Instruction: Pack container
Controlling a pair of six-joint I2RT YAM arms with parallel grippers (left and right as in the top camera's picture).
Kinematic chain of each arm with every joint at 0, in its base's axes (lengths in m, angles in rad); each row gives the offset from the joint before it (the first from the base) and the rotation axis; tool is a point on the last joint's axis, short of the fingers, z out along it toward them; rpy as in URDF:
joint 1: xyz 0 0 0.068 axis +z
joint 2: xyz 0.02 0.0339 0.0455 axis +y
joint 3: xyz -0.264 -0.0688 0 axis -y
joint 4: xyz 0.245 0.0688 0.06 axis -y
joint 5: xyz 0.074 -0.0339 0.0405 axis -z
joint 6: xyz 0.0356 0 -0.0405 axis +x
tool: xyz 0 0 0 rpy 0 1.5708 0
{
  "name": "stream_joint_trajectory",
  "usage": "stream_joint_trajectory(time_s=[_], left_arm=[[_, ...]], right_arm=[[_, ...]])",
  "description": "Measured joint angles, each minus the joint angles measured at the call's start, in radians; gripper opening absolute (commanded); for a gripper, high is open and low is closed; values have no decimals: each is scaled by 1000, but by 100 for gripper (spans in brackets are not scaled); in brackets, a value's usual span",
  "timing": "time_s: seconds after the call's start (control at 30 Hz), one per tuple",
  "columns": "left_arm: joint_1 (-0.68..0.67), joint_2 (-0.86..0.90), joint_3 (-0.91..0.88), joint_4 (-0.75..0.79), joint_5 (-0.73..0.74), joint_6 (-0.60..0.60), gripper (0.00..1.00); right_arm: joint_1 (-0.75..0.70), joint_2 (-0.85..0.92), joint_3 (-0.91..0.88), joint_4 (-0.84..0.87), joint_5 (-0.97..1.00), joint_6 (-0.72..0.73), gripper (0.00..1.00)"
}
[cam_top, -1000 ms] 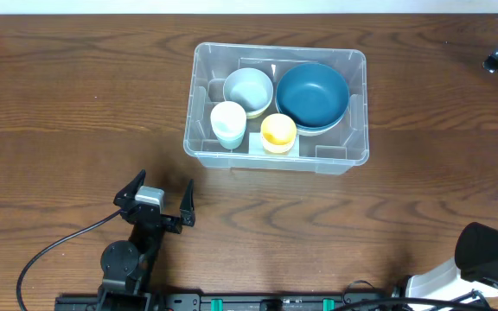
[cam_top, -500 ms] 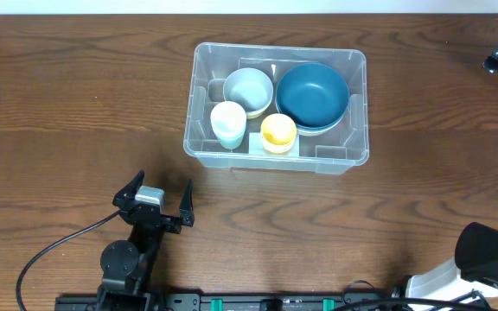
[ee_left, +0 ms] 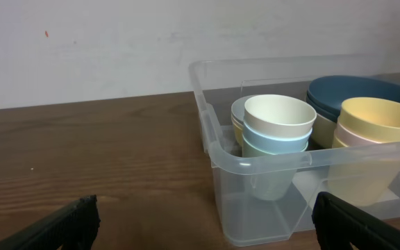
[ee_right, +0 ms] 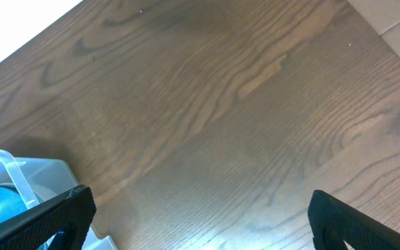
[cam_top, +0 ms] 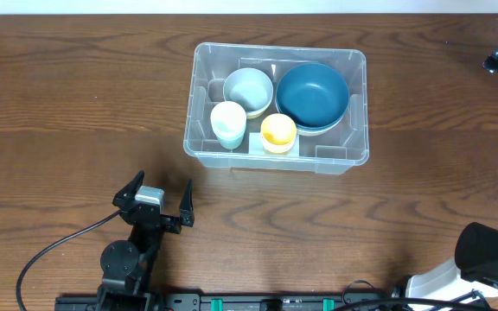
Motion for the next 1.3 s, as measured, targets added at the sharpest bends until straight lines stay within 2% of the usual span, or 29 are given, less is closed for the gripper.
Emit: stream_joint_trajectory(time_s=[0.53, 0.8, 1.3], left_arm=[[0, 0, 0, 0, 0, 0, 98], [0, 0, 0, 0, 0, 0, 98], [0, 0, 0, 0, 0, 0, 98]], right_arm=[[5, 0, 0, 0, 0, 0, 99], [99, -12, -1, 0, 0, 0, 99], [277, -322, -4, 0, 0, 0, 99]])
